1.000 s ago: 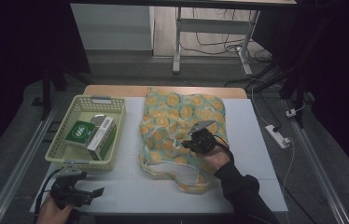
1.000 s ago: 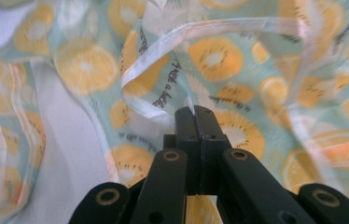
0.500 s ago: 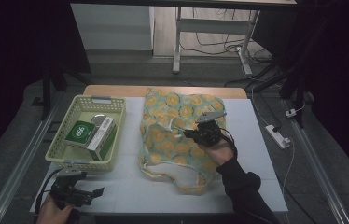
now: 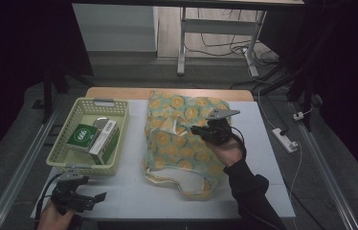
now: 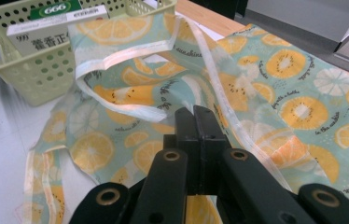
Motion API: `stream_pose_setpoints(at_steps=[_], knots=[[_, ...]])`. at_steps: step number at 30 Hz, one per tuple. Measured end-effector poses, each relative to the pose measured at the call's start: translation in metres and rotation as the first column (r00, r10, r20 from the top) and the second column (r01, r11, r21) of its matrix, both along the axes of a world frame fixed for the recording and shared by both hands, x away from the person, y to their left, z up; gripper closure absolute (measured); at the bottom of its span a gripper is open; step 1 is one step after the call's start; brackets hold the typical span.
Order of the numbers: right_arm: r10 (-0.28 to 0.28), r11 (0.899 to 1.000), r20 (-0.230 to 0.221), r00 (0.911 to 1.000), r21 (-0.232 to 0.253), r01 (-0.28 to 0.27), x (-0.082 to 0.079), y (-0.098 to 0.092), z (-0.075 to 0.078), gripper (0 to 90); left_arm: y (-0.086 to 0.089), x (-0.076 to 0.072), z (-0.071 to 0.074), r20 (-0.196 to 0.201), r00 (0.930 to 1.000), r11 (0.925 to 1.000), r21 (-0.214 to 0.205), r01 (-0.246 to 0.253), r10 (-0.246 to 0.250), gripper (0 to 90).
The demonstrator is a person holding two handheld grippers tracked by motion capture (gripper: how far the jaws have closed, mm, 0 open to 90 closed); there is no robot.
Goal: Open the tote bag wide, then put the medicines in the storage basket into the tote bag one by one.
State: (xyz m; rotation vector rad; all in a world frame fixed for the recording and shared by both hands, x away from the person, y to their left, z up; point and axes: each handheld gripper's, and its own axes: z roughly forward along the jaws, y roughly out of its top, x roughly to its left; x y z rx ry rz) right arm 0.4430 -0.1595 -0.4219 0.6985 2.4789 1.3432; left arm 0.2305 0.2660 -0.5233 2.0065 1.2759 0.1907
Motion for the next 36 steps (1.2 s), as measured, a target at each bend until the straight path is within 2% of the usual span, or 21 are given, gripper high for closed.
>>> stream_pose_setpoints(at_steps=[13, 22, 30, 36], knots=[[-0.027, 0.999, 0.025, 0.9993, 0.040, 0.026, 0.001, -0.004, 0.012, 90.0, 0.000, 0.000, 0.000, -0.005, 1.0000, 1.0000, -0.001, -0.009, 0.009, 1.1], [-0.031, 0.999, 0.015, 0.9994, 0.039, 0.030, 0.003, -0.005, 0.009, 90.0, 0.002, 0.000, 0.000, -0.001, 0.9998, 0.9997, -0.004, -0.022, 0.022, 0.0], [-0.030, 0.999, 0.014, 0.9995, 0.038, 0.029, 0.004, -0.005, 0.008, 90.0, 0.003, -0.001, 0.002, 0.011, 0.9995, 0.9994, -0.016, -0.029, 0.029, 0.0], [-0.029, 0.999, 0.012, 0.9995, 0.038, 0.029, 0.004, -0.006, 0.008, 90.0, 0.003, -0.002, 0.007, 0.037, 0.9987, 0.9993, -0.010, -0.036, 0.036, 0.0]])
